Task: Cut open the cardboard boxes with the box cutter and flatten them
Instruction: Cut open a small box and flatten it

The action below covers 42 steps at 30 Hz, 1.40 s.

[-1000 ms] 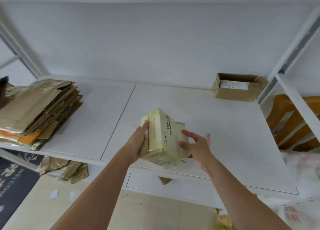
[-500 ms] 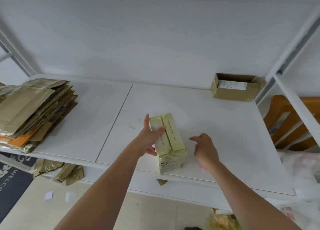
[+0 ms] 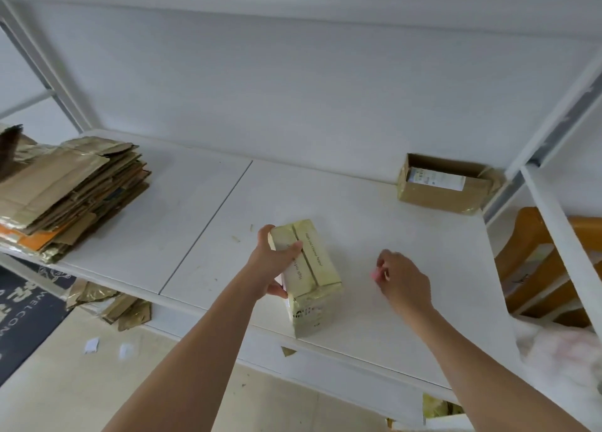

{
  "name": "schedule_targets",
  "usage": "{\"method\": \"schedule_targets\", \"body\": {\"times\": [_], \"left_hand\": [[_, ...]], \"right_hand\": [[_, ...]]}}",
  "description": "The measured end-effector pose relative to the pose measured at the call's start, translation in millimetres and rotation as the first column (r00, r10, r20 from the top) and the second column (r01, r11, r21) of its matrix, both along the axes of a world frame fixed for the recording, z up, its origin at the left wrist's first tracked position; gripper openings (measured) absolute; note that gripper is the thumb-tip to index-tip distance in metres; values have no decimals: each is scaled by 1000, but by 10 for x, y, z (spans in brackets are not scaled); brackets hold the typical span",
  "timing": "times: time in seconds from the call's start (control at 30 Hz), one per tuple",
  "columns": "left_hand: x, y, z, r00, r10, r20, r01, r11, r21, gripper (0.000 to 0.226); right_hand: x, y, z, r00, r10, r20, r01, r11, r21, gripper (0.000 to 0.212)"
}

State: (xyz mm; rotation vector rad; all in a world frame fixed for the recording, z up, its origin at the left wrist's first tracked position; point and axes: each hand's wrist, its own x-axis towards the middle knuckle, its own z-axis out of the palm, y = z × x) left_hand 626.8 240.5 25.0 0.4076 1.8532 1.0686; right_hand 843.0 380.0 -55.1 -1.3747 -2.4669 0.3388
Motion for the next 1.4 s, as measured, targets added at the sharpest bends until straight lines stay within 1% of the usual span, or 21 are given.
{"method": "schedule_targets", "body": {"times": [0.03,0.07,0.1,0.13,0.17,0.2,0.27,0.3,0.37,0.47,0.6,0.67,0.77,0.97,1.07,1.23,1.3,1.4], "left_hand": [[-6,-20,-11,1000,19,14,-19,1000,13,67],[-7,-38,-21,999,34,24,-35,999,23,67],[0,-53,-30,999,45,28,-46,999,26,68],[13,-66,-33,998,54,24,-55,998,24,68],[29,-75,-34,998,64,20,-65,998,22,68],[44,-81,-35,997,75,19,-75,997,25,67],[66,-85,-35,995,93,28,-94,995,37,67],[73,-83,-33,995,98,30,-99,994,40,68],[81,-81,-33,994,101,28,-103,994,39,68],[69,-89,-45,994,104,36,-105,994,36,70],[-9,-148,-78,991,78,106,-85,995,60,61],[-41,-172,-94,989,76,127,-86,994,73,58],[-47,-170,-119,991,76,114,-85,993,76,57],[-41,-150,-136,987,99,128,-110,990,83,54],[-4,-182,-178,979,120,167,-130,990,49,58],[16,-183,-252,977,138,164,-144,989,25,60],[27,-157,-247,980,140,142,-145,989,24,60],[67,-117,-274,982,157,103,-162,986,46,57]], "right_hand": [[-49,29,81,986,-71,-153,57,994,-96,12],[-118,56,166,945,-108,-309,59,985,-164,12],[-221,61,277,887,-107,-450,14,978,-206,12],[-339,32,398,832,-79,-549,-55,973,-224,9],[-467,-16,506,783,-46,-621,-147,955,-257,4],[-595,-77,596,733,-40,-680,-244,917,-317,5],[-828,-208,729,632,-96,-769,-400,809,-429,12],[-925,-265,767,603,-111,-790,-444,776,-448,12],[-1078,-350,764,600,-83,-795,-469,769,-435,8],[-1182,-415,686,634,-37,-772,-421,821,-386,9],[-1210,-419,607,668,68,-741,-404,869,-285,10],[-1227,-427,585,667,119,-736,-419,876,-238,10],[-1238,-424,559,667,161,-727,-427,882,-197,11],[-1256,-386,548,703,264,-660,-457,879,-135,12],[-1227,-380,511,740,298,-603,-485,857,-171,13],[-1100,-395,456,754,280,-594,-492,840,-229,20],[-1086,-388,468,758,228,-611,-474,836,-276,19],[-1069,-370,486,763,110,-637,-431,821,-375,13]]}}
